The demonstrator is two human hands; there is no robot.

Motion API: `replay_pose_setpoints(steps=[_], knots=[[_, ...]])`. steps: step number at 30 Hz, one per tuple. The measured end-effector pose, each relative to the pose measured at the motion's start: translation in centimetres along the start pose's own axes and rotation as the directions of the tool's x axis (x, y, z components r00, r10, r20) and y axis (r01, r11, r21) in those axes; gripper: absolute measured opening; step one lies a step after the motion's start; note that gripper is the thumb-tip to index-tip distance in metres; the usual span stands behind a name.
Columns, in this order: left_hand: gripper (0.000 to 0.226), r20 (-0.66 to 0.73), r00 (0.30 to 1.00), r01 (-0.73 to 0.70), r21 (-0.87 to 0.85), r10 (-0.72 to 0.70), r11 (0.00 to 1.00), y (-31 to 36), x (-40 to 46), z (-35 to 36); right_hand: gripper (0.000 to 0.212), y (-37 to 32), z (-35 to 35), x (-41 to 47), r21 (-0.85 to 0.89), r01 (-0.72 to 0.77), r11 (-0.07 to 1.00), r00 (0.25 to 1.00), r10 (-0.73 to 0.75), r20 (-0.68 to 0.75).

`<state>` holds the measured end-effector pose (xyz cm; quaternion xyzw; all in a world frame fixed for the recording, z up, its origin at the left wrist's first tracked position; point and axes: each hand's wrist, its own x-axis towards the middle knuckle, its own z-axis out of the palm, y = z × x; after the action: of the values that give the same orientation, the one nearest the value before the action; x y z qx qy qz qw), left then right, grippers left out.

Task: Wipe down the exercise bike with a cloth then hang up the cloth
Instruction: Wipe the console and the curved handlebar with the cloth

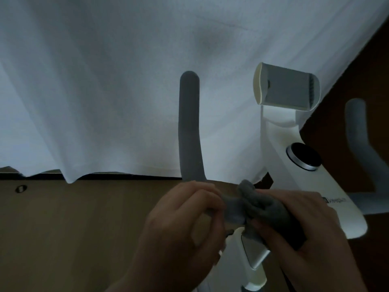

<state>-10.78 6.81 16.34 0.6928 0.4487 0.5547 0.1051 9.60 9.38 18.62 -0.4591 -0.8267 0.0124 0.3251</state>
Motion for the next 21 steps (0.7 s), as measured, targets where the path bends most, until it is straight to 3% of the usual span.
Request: replay_pose_setpoints(steps=[3,5,8,12,21], knots=[[0.013,-0.067,0.990,0.127,0.017,-0.125,0.992,-1.1,0.2,-1.2,0.037,-0.4,1.8,0.3,-0.083,0.023,0.996,0.996,-0.030,-0.079],[0.014,-0.106,0.977,0.188,0.010,-0.185,0.982,-1.8,0.3,-1.6,0.035,-2.0,2.9,0.8,0.031,0.006,0.999,0.997,-0.004,-0.074],[0.021,-0.106,0.963,0.251,0.006,-0.249,0.968,-2.3,0.4,-1.7,0.037,-2.2,2.6,1.0,0.060,0.036,0.998,0.998,-0.033,-0.056],[0.028,-0.123,0.945,0.307,0.002,-0.304,0.952,-2.6,0.4,-1.5,0.036,-2.4,3.1,1.2,0.026,0.025,0.999,0.989,-0.021,-0.148],[0.027,-0.078,0.943,0.324,0.011,-0.322,0.946,-3.3,0.6,-2.0,0.033,-4.7,4.3,3.1,0.102,-0.086,0.991,0.995,0.090,-0.035]])
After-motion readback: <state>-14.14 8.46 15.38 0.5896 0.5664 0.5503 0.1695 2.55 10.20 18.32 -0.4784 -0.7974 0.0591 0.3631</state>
